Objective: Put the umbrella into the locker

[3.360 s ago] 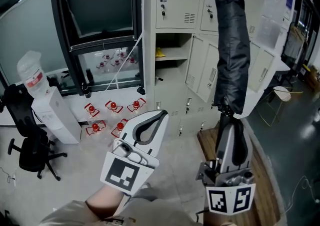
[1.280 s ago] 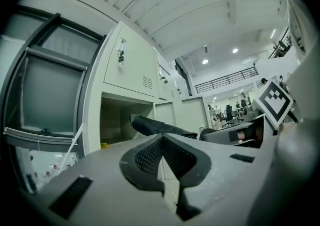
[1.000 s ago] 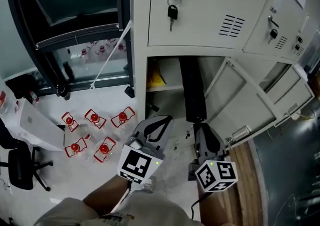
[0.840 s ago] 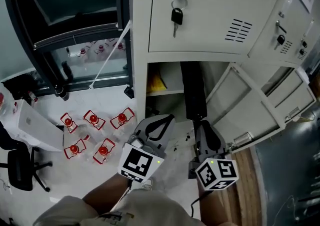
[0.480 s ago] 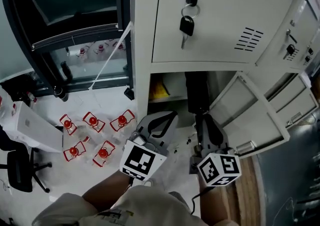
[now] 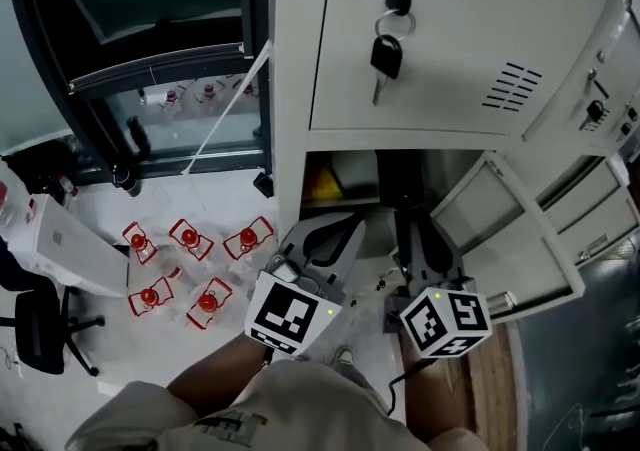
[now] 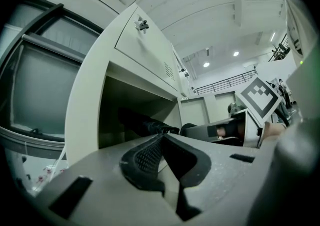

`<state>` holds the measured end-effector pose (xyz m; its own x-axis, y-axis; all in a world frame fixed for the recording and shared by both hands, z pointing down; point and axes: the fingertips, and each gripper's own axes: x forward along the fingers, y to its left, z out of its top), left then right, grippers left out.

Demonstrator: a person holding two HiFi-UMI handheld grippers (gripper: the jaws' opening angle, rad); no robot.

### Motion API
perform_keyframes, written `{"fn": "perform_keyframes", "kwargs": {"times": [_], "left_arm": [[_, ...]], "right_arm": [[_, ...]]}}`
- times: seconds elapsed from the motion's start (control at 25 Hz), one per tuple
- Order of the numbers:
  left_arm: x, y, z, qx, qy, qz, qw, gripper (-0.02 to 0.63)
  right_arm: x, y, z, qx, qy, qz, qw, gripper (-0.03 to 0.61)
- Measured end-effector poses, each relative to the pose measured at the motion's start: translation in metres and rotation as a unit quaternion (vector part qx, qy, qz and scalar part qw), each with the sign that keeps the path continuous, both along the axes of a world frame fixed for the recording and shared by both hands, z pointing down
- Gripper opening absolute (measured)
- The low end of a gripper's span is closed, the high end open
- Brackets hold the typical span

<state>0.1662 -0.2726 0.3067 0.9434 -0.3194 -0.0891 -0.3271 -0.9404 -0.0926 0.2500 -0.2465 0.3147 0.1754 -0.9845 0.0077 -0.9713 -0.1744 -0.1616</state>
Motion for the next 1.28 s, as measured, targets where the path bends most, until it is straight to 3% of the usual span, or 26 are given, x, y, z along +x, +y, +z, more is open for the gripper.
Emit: {"fn": "perform_keyframes", "kwargs": {"times": [0.88,1.28], "left_arm": [[0.015,-0.032,0.019,-0.024,-0.015,-0.142,0.9895,0.008],[0.024,-0.045,0.023,-0.04,-0.012,-0.162,0.9858,0.008]], "right_arm": [[0.011,-0.097,0.014,-0.047,-0.001,-0.123,0.991,0.04],[0.006,-0.146,0.03,-0.097,0.019,-0.14,0.985,0.04]]}}
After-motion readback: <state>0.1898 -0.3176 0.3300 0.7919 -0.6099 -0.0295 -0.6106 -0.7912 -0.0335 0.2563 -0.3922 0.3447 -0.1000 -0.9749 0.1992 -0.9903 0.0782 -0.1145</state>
